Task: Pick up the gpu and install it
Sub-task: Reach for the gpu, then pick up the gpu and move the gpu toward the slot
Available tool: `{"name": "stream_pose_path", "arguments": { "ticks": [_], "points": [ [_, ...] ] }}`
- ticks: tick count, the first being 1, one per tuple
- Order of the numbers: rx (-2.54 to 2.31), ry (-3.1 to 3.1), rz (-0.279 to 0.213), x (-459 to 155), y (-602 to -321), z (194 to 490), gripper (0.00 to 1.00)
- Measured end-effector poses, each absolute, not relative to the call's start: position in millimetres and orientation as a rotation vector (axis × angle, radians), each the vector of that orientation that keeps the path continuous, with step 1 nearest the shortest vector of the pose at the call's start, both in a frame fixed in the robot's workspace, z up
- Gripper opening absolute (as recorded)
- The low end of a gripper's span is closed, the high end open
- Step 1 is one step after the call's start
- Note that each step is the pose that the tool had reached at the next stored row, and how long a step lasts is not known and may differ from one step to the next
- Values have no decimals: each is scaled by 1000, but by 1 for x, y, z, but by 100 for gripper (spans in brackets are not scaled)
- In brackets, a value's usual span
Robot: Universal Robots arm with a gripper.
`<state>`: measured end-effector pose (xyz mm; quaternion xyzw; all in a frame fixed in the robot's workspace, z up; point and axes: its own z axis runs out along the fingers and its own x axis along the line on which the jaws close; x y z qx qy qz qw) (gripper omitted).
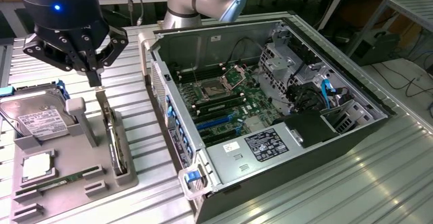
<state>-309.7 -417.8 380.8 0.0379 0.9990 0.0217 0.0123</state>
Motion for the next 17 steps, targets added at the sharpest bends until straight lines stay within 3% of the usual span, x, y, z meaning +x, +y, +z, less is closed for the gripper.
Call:
{"name": "stream_pose_path", "arguments": {
  "ticks": [17],
  "points": [
    [118, 3115, 68, -313, -418, 380, 11]
  ]
}}
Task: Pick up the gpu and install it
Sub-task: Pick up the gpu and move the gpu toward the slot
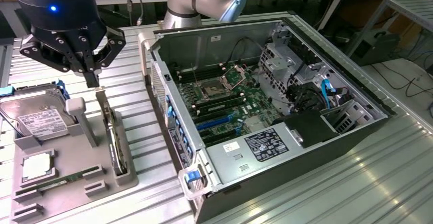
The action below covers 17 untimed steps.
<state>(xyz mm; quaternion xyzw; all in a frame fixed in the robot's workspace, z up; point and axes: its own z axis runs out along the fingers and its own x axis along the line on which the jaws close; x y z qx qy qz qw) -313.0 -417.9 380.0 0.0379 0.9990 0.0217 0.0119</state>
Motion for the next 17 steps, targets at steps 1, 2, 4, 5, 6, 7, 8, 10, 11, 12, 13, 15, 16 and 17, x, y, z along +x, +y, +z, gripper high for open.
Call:
{"name": "stream_pose_path", "arguments": {
  "ticks": [1, 2, 4, 5, 6, 7, 8, 10, 11, 12, 13, 15, 16, 17],
  "points": [
    [118, 3115, 68, -313, -418, 380, 11],
    [118, 3115, 68, -313, -418, 380, 17],
    [118, 3115, 68, -313, -418, 380, 23],
    [118, 3115, 68, -313, -418, 380, 29],
    [118, 3115, 68, -313, -418, 380, 36],
    [118, 3115, 67, -313, -418, 380, 42],
    [118, 3115, 68, -313, -418, 380, 42],
    [118, 3115, 68, -313, -418, 380, 48],
    [118, 3115, 68, -313, -418, 380, 48],
    [118, 3115, 68, -313, -418, 380, 48],
    [118, 3115, 68, -313, -418, 380, 48],
    [118, 3115, 68, -313, -418, 380, 48],
    [118, 3115, 67, -313, -418, 380, 48],
    [118, 3115, 67, -313, -418, 380, 48]
  ]
}}
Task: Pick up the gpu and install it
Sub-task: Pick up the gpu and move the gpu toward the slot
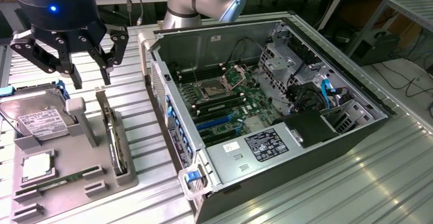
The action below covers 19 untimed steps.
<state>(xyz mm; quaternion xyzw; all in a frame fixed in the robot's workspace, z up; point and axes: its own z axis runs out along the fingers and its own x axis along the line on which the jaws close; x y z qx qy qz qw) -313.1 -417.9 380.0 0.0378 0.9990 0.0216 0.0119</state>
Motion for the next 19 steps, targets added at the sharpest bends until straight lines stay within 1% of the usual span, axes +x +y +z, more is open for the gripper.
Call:
{"name": "stream_pose_path", "arguments": {
  "ticks": [3, 4, 5, 6, 19],
  "points": [
    [118, 3115, 67, -313, -419, 380, 49],
    [117, 3115, 67, -313, -419, 380, 55],
    [117, 3115, 67, -313, -420, 380, 55],
    [117, 3115, 67, -313, -421, 380, 62],
    [18, 3118, 68, -313, -427, 378, 62]
  ]
}}
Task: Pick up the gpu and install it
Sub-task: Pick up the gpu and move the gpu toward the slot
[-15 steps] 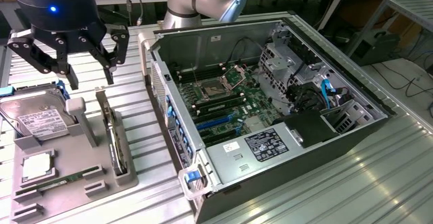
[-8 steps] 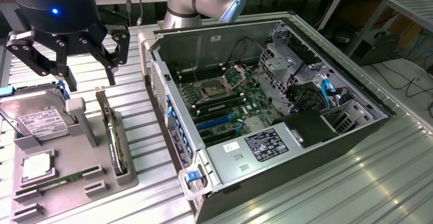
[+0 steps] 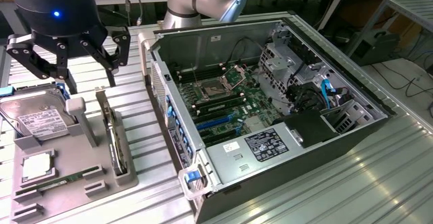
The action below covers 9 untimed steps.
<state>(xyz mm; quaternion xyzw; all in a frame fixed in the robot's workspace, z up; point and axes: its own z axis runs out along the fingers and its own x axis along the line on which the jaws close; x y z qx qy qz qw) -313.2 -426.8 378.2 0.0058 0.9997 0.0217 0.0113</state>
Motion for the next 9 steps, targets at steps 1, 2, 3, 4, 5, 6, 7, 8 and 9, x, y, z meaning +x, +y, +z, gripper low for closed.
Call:
{"name": "stream_pose_path", "arguments": {
  "ticks": [1, 2, 3, 4, 5, 6, 7, 8, 9],
  "points": [
    [18, 3118, 68, -313, -427, 378, 62],
    [18, 3118, 68, -313, -427, 378, 62],
    [18, 3118, 68, -313, -428, 377, 62],
    [17, 3118, 68, -313, -428, 377, 62],
    [15, 3118, 68, -313, -430, 377, 62],
    [8, 3118, 68, -313, -430, 377, 62],
    [1, 3119, 68, -313, -430, 377, 62],
    [-5, 3119, 68, -313, -430, 377, 62],
    [-7, 3119, 68, -313, -430, 376, 62]
  ]
}}
